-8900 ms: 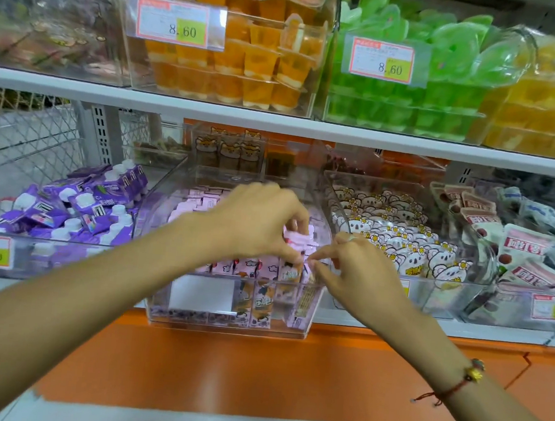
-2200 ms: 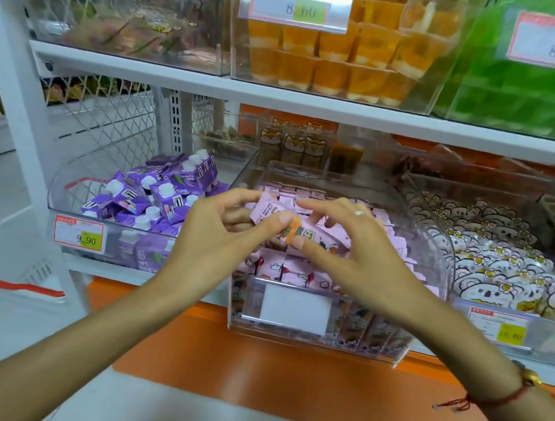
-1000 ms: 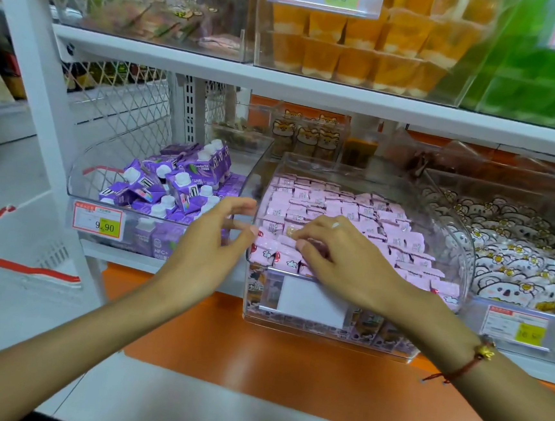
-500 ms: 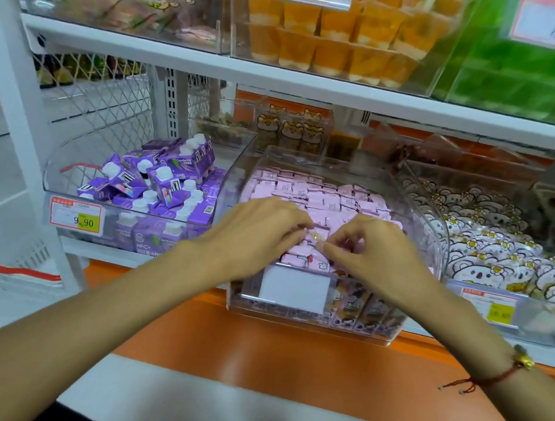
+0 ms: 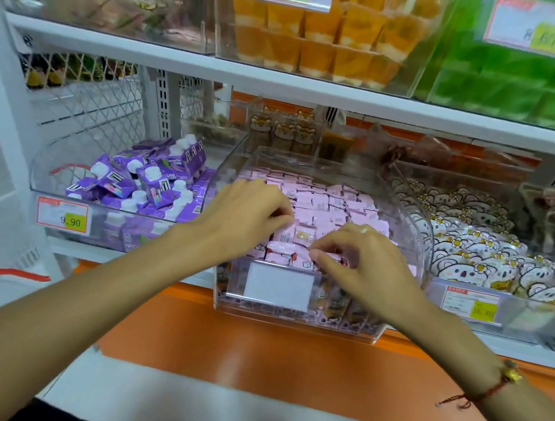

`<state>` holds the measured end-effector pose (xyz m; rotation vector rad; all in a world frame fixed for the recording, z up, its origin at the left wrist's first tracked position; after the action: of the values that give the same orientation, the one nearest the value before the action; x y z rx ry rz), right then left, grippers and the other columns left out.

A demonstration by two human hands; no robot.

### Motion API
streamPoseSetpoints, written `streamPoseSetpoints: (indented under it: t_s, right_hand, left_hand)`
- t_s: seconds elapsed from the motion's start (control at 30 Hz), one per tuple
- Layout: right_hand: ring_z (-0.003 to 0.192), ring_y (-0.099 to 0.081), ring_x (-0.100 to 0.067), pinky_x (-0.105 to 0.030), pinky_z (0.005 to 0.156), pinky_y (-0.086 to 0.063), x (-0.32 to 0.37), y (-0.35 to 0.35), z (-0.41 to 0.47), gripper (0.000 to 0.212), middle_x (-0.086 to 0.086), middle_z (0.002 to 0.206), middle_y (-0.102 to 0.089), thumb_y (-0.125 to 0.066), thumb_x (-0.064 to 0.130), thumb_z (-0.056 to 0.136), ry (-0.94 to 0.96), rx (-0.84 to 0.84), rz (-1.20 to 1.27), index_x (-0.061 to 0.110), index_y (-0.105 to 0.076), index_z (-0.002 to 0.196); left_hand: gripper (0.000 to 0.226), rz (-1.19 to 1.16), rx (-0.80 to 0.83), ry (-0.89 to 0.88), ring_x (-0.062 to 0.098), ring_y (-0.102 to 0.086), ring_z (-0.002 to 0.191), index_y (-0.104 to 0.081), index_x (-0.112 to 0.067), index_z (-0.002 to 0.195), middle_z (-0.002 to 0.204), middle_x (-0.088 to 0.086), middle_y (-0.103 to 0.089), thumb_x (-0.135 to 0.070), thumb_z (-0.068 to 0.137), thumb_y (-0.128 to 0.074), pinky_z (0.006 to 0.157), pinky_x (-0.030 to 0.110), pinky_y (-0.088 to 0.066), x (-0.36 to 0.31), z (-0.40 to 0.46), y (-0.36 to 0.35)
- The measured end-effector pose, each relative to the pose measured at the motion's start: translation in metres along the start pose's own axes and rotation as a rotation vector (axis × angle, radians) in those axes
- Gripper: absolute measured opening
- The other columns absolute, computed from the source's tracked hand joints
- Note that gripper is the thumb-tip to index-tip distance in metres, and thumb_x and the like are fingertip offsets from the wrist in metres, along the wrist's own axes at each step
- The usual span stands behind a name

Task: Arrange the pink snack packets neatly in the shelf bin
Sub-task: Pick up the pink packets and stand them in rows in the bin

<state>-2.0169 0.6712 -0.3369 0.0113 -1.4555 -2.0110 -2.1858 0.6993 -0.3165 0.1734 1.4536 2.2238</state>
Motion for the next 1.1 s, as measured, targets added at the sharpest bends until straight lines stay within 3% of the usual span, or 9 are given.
streamPoseSetpoints:
  t_s: [0.1, 0.27, 0.4, 0.47, 0.6, 0.77, 0.83, 0.97, 1.1]
  right_hand:
    - [0.084, -0.054, -0.012, -0.035, 0.071, -0.046, 0.002, 0.000, 0.002, 0.013, 0.004, 0.087, -0.064, -0.058, 0.041, 0.088, -0.007, 0.024, 0.017, 0.034, -0.069, 0.089]
    - [0.081, -0.055, -0.008, -0.031, 0.066, -0.046, 0.004, 0.004, 0.004, 0.014, 0.008, 0.089, -0.064, -0.057, 0.039, 0.089, -0.015, 0.028, 0.033, 0.031, -0.068, 0.095]
    - [0.099, -0.052, -0.003, -0.019, 0.073, -0.046, 0.016, 0.018, 0.006, 0.059, 0.013, 0.113, -0.053, -0.054, 0.055, 0.084, -0.088, -0.230, 0.325, 0.029, -0.038, 0.134]
    - [0.104, -0.050, 0.008, -0.006, 0.075, -0.042, 0.029, 0.022, 0.006, 0.069, 0.017, 0.118, -0.050, -0.055, 0.058, 0.081, -0.067, -0.268, 0.482, 0.030, -0.030, 0.138]
    - [0.085, -0.061, 0.006, -0.007, 0.068, -0.045, 0.036, 0.025, 0.006, 0.030, 0.012, 0.104, -0.065, -0.065, 0.026, 0.088, -0.010, -0.242, 0.582, 0.020, -0.059, 0.117]
    - [0.060, -0.063, -0.007, -0.014, 0.052, -0.049, 0.020, 0.019, 0.008, 0.020, -0.004, 0.082, -0.073, -0.065, 0.034, 0.083, -0.476, -0.020, 1.207, 0.018, -0.075, 0.089]
    - [0.055, -0.060, -0.009, -0.015, 0.049, -0.050, 0.018, 0.019, 0.007, 0.024, -0.009, 0.081, -0.072, -0.065, 0.038, 0.081, -0.522, 0.007, 1.295, 0.017, -0.077, 0.084]
    - [0.056, -0.063, -0.014, -0.019, 0.049, -0.051, 0.019, 0.025, 0.006, 0.060, -0.011, 0.080, -0.071, -0.038, 0.062, 0.089, -0.499, 0.099, 1.423, 0.013, -0.067, 0.106]
    - [0.057, -0.060, -0.015, -0.021, 0.048, -0.049, 0.014, 0.030, 0.008, 0.060, -0.004, 0.075, -0.067, -0.037, 0.066, 0.088, -0.452, 0.021, 1.418, 0.013, -0.058, 0.105]
  left_hand:
    - [0.023, -0.103, -0.193, 0.041, 0.017, -0.064, 0.090, -0.069, -0.021, 0.099, 0.098, -0.005, -0.071, -0.034, 0.096, -0.050, 0.074, 0.038, -0.052, -0.001, -0.003, 0.008]
    - [0.019, -0.587, -0.552, 0.231, 0.013, -0.061, 0.089, -0.061, -0.014, 0.103, 0.097, -0.002, -0.066, -0.026, 0.098, -0.047, 0.081, 0.040, -0.052, -0.002, -0.002, 0.040]
    - [0.017, -0.941, -0.697, 0.385, 0.016, -0.061, 0.091, -0.059, -0.009, 0.103, 0.096, 0.005, -0.064, -0.020, 0.099, -0.046, 0.086, 0.036, -0.053, -0.005, -0.012, 0.046]
    - [0.022, -1.132, -0.658, 0.461, 0.017, -0.064, 0.094, -0.060, -0.006, 0.108, 0.097, 0.006, -0.066, -0.020, 0.100, -0.045, 0.084, 0.030, -0.056, -0.008, -0.016, 0.040]
    - [0.025, -1.331, -0.443, 0.487, 0.007, -0.065, 0.098, -0.060, -0.011, 0.117, 0.105, 0.002, -0.067, -0.022, 0.100, -0.045, 0.074, 0.014, -0.054, -0.014, -0.018, 0.026]
    - [0.036, -0.976, -0.166, 0.176, 0.003, -0.056, 0.112, -0.051, -0.030, 0.128, 0.122, -0.010, -0.059, -0.024, 0.094, -0.055, 0.094, 0.021, -0.048, -0.011, -0.015, 0.028]
    - [0.041, -0.928, -0.096, 0.092, 0.005, -0.059, 0.107, -0.053, -0.026, 0.128, 0.117, -0.006, -0.063, -0.023, 0.088, -0.063, 0.093, 0.022, -0.049, -0.013, -0.016, 0.025]
    - [0.028, -0.895, -0.164, 0.206, 0.003, -0.067, 0.080, -0.066, -0.028, 0.105, 0.098, -0.011, -0.069, -0.041, 0.080, -0.065, 0.073, 0.020, -0.056, -0.004, -0.018, 0.024]
    - [0.038, -0.936, -0.084, 0.340, 0.013, -0.072, 0.066, -0.071, -0.023, 0.091, 0.070, -0.004, -0.073, -0.056, 0.076, -0.059, 0.070, 0.037, -0.060, -0.003, -0.020, 0.015]
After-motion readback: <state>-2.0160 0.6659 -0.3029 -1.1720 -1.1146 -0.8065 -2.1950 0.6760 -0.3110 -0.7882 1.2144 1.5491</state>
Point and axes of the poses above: each hand's wrist, its own z-axis towards the middle knuckle, its own y-axis out of the back of the hand, x = y × z, the point moved 4 cm from there along z, towards the middle knuckle
